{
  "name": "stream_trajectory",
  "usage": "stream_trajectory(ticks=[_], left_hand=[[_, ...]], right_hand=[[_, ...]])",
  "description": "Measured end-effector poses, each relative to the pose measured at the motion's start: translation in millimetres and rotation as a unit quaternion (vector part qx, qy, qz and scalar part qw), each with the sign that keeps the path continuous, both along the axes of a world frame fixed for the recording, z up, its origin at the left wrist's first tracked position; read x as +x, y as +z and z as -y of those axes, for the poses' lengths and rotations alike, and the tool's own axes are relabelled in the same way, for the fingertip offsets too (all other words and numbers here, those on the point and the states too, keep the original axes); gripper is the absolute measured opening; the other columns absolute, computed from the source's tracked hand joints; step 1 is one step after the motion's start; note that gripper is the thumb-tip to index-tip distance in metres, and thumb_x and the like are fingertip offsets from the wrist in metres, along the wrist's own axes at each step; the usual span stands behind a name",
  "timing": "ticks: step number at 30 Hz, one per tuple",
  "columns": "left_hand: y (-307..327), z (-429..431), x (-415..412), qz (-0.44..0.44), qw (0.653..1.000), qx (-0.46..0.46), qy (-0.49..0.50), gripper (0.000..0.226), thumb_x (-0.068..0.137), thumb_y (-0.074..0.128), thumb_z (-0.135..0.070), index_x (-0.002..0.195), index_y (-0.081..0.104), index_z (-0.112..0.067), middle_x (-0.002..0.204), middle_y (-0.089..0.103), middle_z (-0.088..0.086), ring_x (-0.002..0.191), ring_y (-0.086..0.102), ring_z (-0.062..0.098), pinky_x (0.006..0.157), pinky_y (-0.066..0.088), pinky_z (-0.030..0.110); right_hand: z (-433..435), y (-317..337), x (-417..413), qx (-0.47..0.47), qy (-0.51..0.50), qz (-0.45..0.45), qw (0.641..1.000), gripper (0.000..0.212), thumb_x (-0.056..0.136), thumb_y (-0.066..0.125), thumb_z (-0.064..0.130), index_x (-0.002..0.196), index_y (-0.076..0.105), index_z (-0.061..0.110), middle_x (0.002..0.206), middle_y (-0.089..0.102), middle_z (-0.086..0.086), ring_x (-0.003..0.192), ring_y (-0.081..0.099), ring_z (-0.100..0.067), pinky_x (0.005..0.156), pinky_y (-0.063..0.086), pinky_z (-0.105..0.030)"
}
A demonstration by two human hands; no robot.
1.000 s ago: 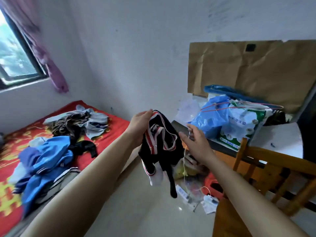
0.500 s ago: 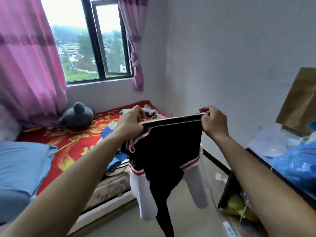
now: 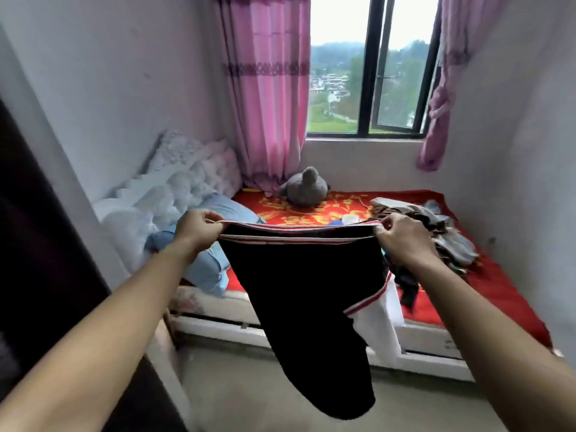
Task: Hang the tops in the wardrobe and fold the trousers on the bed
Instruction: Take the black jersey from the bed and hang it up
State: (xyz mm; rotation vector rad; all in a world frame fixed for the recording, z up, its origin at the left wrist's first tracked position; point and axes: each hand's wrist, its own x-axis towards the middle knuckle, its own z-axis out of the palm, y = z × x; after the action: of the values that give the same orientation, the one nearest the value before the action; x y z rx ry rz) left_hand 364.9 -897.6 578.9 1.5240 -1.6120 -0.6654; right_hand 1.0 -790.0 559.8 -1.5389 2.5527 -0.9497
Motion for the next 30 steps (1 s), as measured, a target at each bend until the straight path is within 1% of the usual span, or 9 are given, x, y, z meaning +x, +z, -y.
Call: stream_trajectory(ticks=[2, 5, 9, 14, 19, 22, 24, 27, 30], left_hand=[[-8, -22, 9, -0.018, 0.999, 0.021, 0.026, 0.013, 0.092, 0.063, -0.010, 0.100, 0.072, -0.004, 0.085, 0.067, 0.013, 0.064, 0.059, 0.024, 0.049, 0.054, 0.027], [-21, -62, 23, -0.094, 0.992, 0.071, 0.053, 0.018, 0.096, 0.051, -0.005, 0.098, 0.069, -0.002, 0.077, 0.062, 0.013, 0.061, 0.058, 0.025, 0.050, 0.055, 0.035], [-32, -112, 59, 0.003, 0.998, 0.054, 0.041, 0.009, 0.094, 0.064, -0.020, 0.091, 0.071, -0.016, 0.070, 0.064, -0.008, 0.064, 0.056, 0.007, 0.058, 0.046, 0.022], [-49, -161, 128, 0.274, 0.948, 0.159, -0.007, 0.006, 0.083, 0.075, -0.028, 0.080, 0.076, -0.023, 0.064, 0.065, -0.015, 0.062, 0.055, 0.001, 0.058, 0.041, 0.014], [-61, -192, 207, 0.343, 0.900, 0.269, 0.009, 0.008, 0.079, 0.072, -0.026, 0.071, 0.070, -0.026, 0.071, 0.067, -0.011, 0.067, 0.060, 0.004, 0.062, 0.046, 0.018], [-63, -206, 253, 0.358, 0.855, 0.376, -0.005, 0.014, 0.074, 0.074, -0.029, 0.063, 0.067, -0.023, 0.061, 0.060, -0.008, 0.054, 0.052, 0.007, 0.051, 0.043, 0.020], [-68, -214, 282, 0.362, 0.831, 0.422, -0.011, 0.016, 0.075, 0.072, -0.027, 0.062, 0.065, -0.021, 0.058, 0.058, -0.008, 0.048, 0.049, 0.006, 0.045, 0.042, 0.018], [-83, -225, 318, 0.317, 0.853, 0.415, -0.012, 0.014, 0.078, 0.069, -0.025, 0.066, 0.064, -0.022, 0.068, 0.060, -0.008, 0.056, 0.053, 0.006, 0.047, 0.044, 0.019], [-96, -228, 343, 0.230, 0.926, 0.299, 0.009, 0.015, 0.082, 0.068, -0.017, 0.071, 0.064, -0.027, 0.078, 0.064, -0.012, 0.068, 0.057, 0.002, 0.058, 0.046, 0.016]], right_hand=[[19, -20, 18, 0.071, 0.064, 0.080, 0.992, 0.033, 0.094, 0.049, 0.036, 0.097, 0.068, 0.010, 0.090, 0.073, -0.015, 0.087, 0.071, -0.032, 0.074, 0.051, -0.034], [37, -52, 67, 0.111, 0.181, 0.305, 0.928, 0.028, 0.099, 0.038, 0.019, 0.092, 0.062, 0.006, 0.063, 0.070, -0.007, 0.048, 0.066, -0.019, 0.042, 0.045, -0.021], [50, -78, 138, 0.046, 0.218, 0.485, 0.846, 0.028, 0.099, 0.033, 0.006, 0.102, 0.060, 0.010, 0.097, 0.066, -0.018, 0.073, 0.069, -0.025, 0.048, 0.053, -0.026], [57, -80, 212, -0.001, 0.257, 0.403, 0.878, 0.026, 0.098, 0.041, 0.012, 0.109, 0.064, 0.018, 0.104, 0.064, -0.008, 0.096, 0.061, -0.026, 0.089, 0.054, -0.044], [42, -72, 295, 0.082, 0.321, 0.500, 0.801, 0.033, 0.098, 0.040, 0.009, 0.118, 0.064, 0.016, 0.090, 0.062, -0.007, 0.075, 0.060, -0.019, 0.062, 0.056, -0.033], [32, -59, 348, 0.057, 0.372, 0.478, 0.793, 0.036, 0.094, 0.045, 0.002, 0.123, 0.062, 0.015, 0.090, 0.065, -0.013, 0.077, 0.062, -0.028, 0.078, 0.057, -0.047], [30, -51, 379, 0.011, 0.402, 0.405, 0.821, 0.040, 0.090, 0.050, 0.002, 0.125, 0.062, 0.017, 0.097, 0.068, -0.012, 0.084, 0.065, -0.029, 0.087, 0.054, -0.044], [30, -41, 419, -0.023, 0.450, 0.323, 0.832, 0.041, 0.087, 0.055, 0.006, 0.124, 0.063, 0.024, 0.095, 0.072, 0.000, 0.084, 0.068, -0.017, 0.082, 0.052, -0.030], [35, -40, 458, 0.037, 0.475, 0.361, 0.801, 0.029, 0.090, 0.060, 0.014, 0.115, 0.063, 0.026, 0.088, 0.069, 0.002, 0.069, 0.064, -0.009, 0.066, 0.051, -0.027]])
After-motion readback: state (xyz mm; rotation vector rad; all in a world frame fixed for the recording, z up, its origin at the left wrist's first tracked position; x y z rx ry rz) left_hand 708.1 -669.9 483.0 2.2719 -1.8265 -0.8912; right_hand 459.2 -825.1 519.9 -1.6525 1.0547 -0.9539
